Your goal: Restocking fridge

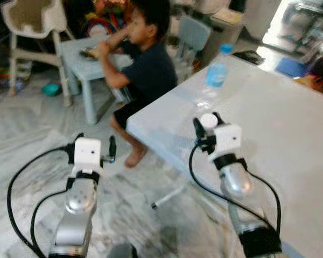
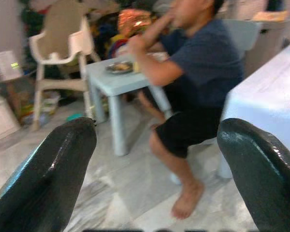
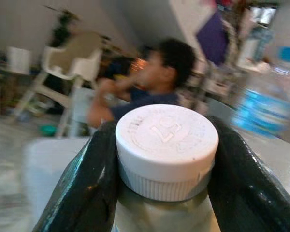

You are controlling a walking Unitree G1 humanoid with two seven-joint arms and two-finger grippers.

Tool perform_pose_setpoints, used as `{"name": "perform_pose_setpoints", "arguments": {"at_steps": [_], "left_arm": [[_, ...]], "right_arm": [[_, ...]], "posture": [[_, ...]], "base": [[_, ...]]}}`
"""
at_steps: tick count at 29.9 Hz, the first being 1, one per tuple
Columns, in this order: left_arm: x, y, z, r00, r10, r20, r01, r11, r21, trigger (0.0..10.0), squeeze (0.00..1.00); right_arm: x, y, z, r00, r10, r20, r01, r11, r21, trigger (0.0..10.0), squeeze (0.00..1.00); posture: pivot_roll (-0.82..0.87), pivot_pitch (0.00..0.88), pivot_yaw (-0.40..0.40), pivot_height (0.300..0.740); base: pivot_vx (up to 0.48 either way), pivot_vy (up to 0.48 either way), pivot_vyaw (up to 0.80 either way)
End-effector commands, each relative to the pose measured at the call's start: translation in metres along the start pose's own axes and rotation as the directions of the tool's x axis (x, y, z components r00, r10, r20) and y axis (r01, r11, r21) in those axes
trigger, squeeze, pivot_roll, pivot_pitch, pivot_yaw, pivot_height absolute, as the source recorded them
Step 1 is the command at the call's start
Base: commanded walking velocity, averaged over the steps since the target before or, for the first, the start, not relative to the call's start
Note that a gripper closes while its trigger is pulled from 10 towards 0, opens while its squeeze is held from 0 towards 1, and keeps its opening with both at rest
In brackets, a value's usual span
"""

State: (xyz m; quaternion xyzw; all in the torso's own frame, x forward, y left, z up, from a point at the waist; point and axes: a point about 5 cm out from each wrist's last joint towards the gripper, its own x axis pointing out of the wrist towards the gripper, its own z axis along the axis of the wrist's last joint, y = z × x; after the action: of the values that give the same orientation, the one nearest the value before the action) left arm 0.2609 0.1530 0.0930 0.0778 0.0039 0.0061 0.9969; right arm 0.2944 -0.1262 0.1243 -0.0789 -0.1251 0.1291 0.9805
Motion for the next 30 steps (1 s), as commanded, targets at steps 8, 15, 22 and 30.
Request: {"name": "perform_pose_setpoints", "arguments": {"at_steps": [8, 15, 22, 30], "left_arm": [[-0.002, -0.004, 0.001, 1.000, 0.012, 0.016, -0.012, 1.000, 0.013, 10.0, 0.00], [-0.006, 0.002, -0.002, 0.998, 0.063, 0.010, -0.063, 0.997, 0.034, 10.0, 0.00], [-0.006, 0.006, -0.002, 0.996, 0.084, 0.009, -0.084, 0.995, 0.047, 10.0, 0.00], [0.002, 0.006, 0.006, 0.995, 0.098, 0.032, -0.100, 0.994, 0.049, 10.0, 0.00]], "right_arm": [[-0.003, -0.004, 0.010, 0.998, 0.062, 0.011, -0.061, 0.997, -0.055, 10.0, 0.00], [0.001, -0.009, 0.012, 1.000, 0.020, -0.003, -0.020, 1.000, -0.009, 10.0, 0.00], [-0.001, -0.007, 0.012, 1.000, 0.018, -0.015, -0.018, 0.999, 0.031, 10.0, 0.00], [0.004, -0.012, 0.019, 1.000, 0.003, -0.003, -0.003, 0.999, 0.035, 10.0, 0.00]], "posture": [[0.09, 0.000, -0.060, 0.740], [0.10, 0.000, -0.057, 0.740], [0.08, 0.000, -0.046, 0.740], [0.04, 0.000, -0.039, 0.740]], "base": [[0.000, 0.000, 0.80], [0.000, 0.000, 0.80], [0.000, 0.000, 0.80], [0.000, 0.000, 0.80]]}}
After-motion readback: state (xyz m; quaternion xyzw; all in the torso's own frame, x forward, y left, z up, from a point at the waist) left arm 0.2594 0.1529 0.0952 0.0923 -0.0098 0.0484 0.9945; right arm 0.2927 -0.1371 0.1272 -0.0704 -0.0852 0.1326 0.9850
